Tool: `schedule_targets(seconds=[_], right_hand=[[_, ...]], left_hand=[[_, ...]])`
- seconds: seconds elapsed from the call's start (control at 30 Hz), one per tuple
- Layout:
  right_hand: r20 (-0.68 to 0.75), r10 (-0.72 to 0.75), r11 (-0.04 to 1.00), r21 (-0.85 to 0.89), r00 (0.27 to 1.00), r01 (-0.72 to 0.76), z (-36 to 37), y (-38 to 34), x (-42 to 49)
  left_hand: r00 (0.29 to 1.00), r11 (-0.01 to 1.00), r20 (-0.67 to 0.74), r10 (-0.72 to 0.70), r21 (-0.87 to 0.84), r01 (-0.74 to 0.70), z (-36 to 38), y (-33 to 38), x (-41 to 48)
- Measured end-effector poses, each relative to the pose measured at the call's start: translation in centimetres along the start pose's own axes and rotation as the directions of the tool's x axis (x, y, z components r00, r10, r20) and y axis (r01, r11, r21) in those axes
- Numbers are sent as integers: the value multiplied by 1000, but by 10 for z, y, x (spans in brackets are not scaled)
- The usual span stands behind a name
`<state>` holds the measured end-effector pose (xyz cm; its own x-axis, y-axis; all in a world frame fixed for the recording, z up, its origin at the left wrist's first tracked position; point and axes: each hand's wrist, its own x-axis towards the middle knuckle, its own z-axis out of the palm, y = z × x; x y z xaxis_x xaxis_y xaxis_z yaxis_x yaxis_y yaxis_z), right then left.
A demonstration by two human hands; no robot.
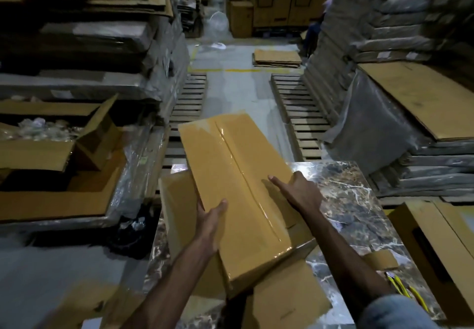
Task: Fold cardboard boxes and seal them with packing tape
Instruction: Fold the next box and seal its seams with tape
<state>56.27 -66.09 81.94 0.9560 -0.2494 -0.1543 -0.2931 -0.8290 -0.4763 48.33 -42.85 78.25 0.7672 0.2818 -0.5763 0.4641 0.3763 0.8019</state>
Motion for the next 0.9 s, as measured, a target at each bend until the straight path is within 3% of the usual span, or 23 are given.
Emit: schedule_targets(seconds=[0.2, 0.37, 0.47, 0.57, 0.67, 0.73, 0.77, 0.83, 0.9], right_hand=[[77, -289, 947, -125, 954, 296, -2, -37, 35], [219, -522, 789, -244, 824, 565, 12, -79, 71], [304, -571, 725, -247, 762, 642, 35, -99, 75], [402, -586, 659, -268, 704, 702, 61, -110, 62], [393, -611, 646, -255, 688, 719, 78, -103, 31], [373, -630, 637, -252, 681, 728, 82, -84, -3], [362, -637, 641, -241, 681, 728, 81, -72, -22], [352, -622, 677, -207, 699, 707, 75, -47, -55], [324, -582, 724, -212, 746, 657, 66, -24, -84]], left_hand=[[967, 960, -191, -167, -257, 115, 13, -41, -43], [925, 939, -235, -298, -249, 239, 51, -56, -79], [931, 936, -148, -334, -165, 309, 68, -56, -77], [900, 899, 31, -434, -50, 435, 71, -40, -92], [849, 882, 243, -469, 81, 464, 36, -9, -119], [848, 914, 342, -405, 169, 369, 4, 22, -131], [886, 946, 340, -316, 184, 267, -13, 39, -130], [989, 962, 146, -38, 273, -3, -52, 73, -107], [955, 782, -49, 292, 587, -209, -102, 103, -67]])
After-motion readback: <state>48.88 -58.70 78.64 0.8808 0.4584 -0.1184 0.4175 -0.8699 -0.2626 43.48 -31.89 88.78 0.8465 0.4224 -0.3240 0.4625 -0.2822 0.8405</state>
